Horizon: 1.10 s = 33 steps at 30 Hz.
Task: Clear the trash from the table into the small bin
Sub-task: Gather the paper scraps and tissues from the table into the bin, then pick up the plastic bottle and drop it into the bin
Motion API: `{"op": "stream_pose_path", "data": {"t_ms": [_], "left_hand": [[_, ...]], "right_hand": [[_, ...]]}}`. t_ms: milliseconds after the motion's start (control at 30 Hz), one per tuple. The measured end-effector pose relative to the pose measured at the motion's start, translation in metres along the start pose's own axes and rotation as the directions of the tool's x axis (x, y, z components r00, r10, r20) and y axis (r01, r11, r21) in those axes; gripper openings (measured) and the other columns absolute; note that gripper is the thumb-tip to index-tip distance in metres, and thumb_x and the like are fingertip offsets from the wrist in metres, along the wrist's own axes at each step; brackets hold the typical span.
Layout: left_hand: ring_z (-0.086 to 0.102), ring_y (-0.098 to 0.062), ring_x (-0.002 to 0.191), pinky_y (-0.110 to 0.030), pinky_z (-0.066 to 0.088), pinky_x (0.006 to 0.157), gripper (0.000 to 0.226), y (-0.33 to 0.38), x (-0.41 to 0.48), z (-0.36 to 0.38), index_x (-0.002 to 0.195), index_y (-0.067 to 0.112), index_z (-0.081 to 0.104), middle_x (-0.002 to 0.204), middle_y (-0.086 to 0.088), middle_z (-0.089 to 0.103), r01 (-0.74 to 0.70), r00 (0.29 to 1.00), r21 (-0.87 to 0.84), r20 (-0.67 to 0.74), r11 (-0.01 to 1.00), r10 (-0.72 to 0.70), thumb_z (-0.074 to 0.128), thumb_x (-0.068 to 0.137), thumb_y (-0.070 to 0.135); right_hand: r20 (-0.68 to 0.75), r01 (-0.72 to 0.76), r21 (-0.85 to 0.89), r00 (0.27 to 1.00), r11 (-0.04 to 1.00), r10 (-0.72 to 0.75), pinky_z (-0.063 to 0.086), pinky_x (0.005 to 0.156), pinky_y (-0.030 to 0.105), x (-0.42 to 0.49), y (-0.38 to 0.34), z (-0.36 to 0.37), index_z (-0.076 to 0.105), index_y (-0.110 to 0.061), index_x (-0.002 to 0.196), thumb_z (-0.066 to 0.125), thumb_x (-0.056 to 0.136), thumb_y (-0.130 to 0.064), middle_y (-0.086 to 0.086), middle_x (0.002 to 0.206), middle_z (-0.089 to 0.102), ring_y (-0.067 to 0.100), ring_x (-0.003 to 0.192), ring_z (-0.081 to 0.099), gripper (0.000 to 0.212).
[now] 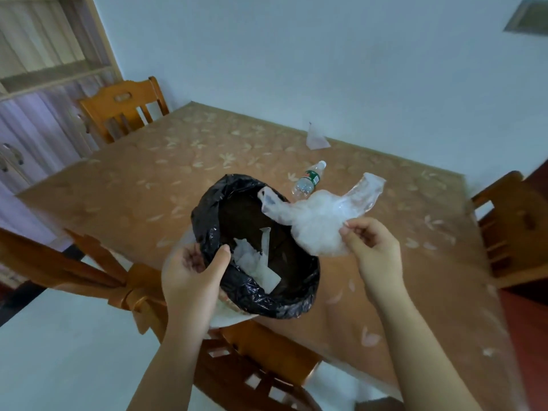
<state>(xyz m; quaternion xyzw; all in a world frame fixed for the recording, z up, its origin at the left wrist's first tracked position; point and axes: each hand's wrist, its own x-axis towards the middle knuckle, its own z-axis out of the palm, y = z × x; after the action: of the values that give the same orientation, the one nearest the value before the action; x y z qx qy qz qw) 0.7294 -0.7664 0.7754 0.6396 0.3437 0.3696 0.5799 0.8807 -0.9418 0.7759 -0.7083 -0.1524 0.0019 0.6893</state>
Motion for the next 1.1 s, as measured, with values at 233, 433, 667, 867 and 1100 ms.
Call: {"op": "stream_pose_path", "data": {"t_ms": [233,433,667,867,1100], "left_hand": [[0.061,-0.026,0.070,-0.043,0.048,0.063,0.024,0.001,-0.028,-0.007,0.072,0.014,0.058,0.076,-0.014,0.062,0.022,0.995,-0.026,0.099,0.999,-0.019,0.071,0.067,0.034],[0.064,-0.026,0.073,-0.049,0.052,0.070,0.026,0.001,-0.048,0.000,0.067,0.026,0.061,0.073,-0.006,0.065,0.030,0.997,-0.007,0.065,1.000,-0.029,0.066,0.055,0.049],[0.061,-0.018,0.068,-0.044,0.052,0.070,0.009,-0.004,-0.064,0.069,0.062,0.039,0.060,0.059,0.011,0.063,0.014,0.996,0.005,-0.085,1.000,-0.013,0.067,0.057,0.043],[0.046,0.003,0.047,-0.023,0.041,0.056,0.033,-0.007,-0.074,0.141,0.055,0.025,0.042,0.044,0.019,0.048,-0.004,0.967,-0.077,-0.253,0.997,-0.016,0.070,0.073,0.022],[0.045,-0.006,0.054,-0.020,0.042,0.053,0.033,-0.003,-0.067,0.174,0.060,0.023,0.040,0.061,0.003,0.042,-0.039,0.914,-0.022,-0.405,0.999,0.027,0.070,0.074,0.026]], "right_hand": [[0.361,0.027,-0.328,0.928,0.944,0.099,0.048,0.071,0.007,-0.058,-0.010,0.017,0.064,-0.031,0.094,0.058,0.084,-0.010,-0.015,0.088,0.067,-0.004,0.078,0.061,0.023],[0.286,0.069,-0.385,0.957,0.920,0.048,0.042,0.065,0.001,-0.057,-0.003,-0.013,0.062,-0.032,0.093,0.059,0.084,-0.014,-0.019,0.088,0.064,-0.008,0.078,0.057,0.020],[0.177,0.015,-0.333,0.983,0.943,0.047,0.040,0.062,0.000,-0.012,0.032,-0.089,0.062,-0.034,0.086,0.060,0.084,-0.014,-0.010,0.091,0.067,-0.012,0.074,0.057,0.020],[0.238,0.006,-0.381,0.967,0.924,0.092,0.042,0.065,0.008,0.058,0.062,-0.168,0.062,-0.027,0.092,0.060,0.084,-0.019,-0.010,0.088,0.066,0.002,0.083,0.059,0.012],[0.369,0.053,-0.379,0.924,0.924,0.099,0.041,0.062,0.003,0.130,0.090,-0.169,0.063,-0.022,0.090,0.061,0.082,-0.014,-0.015,0.081,0.062,-0.003,0.075,0.056,0.012]]}}
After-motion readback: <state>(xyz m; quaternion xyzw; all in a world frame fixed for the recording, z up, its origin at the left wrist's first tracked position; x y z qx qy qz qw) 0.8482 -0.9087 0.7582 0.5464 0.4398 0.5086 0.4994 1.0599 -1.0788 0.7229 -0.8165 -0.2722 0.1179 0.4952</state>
